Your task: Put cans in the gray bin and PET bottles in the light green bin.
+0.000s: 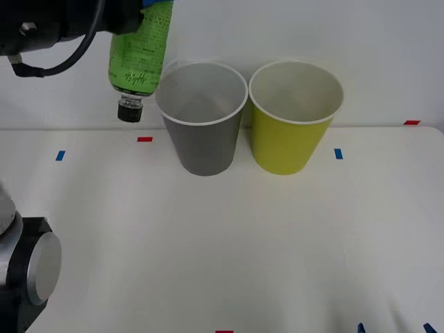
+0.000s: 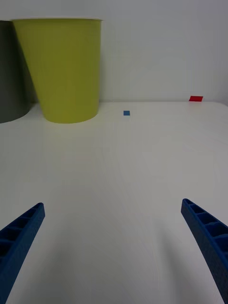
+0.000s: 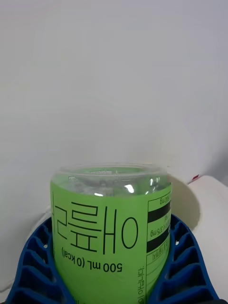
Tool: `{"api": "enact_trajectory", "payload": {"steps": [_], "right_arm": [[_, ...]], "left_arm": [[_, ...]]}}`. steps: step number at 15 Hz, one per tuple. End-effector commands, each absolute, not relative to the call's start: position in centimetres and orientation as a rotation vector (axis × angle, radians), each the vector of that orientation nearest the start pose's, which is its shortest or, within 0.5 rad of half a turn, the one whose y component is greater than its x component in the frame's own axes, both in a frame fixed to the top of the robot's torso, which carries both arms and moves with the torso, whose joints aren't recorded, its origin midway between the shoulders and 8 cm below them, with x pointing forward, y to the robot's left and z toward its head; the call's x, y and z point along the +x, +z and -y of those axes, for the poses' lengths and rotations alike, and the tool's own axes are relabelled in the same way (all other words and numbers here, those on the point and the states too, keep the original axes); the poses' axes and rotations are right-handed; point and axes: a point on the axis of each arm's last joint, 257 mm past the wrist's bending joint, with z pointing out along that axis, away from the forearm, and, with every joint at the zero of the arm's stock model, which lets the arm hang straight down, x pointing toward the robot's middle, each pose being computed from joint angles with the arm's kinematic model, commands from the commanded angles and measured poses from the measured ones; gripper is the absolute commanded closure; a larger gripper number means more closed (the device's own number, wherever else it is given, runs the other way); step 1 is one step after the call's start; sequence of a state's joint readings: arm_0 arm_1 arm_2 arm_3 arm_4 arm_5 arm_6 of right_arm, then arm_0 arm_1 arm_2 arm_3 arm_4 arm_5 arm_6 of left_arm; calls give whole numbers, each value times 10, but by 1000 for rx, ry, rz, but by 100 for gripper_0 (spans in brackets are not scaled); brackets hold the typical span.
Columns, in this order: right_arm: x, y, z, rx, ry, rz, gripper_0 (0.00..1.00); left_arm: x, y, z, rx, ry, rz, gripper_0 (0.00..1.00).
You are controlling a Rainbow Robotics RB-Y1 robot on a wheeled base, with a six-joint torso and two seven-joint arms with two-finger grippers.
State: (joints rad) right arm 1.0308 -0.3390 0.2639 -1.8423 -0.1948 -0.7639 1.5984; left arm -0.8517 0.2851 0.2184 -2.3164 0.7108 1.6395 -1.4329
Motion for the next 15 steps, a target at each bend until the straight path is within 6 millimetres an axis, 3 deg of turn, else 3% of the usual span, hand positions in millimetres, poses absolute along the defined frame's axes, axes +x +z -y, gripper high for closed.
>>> {"api": "enact_trajectory", "payload": {"steps": [1, 6, 15], "right_arm": [[196, -287, 273, 4, -12, -1588, 0], [196, -287, 273, 4, -12, -1588, 0], [196, -287, 273, 4, -12, -1588, 0]], "left_arm": [[478, 163, -63, 492, -477, -1617, 100], [498, 165, -12, 531, -487, -1542, 100], [536, 178, 55, 559, -495, -1500, 100]]}}
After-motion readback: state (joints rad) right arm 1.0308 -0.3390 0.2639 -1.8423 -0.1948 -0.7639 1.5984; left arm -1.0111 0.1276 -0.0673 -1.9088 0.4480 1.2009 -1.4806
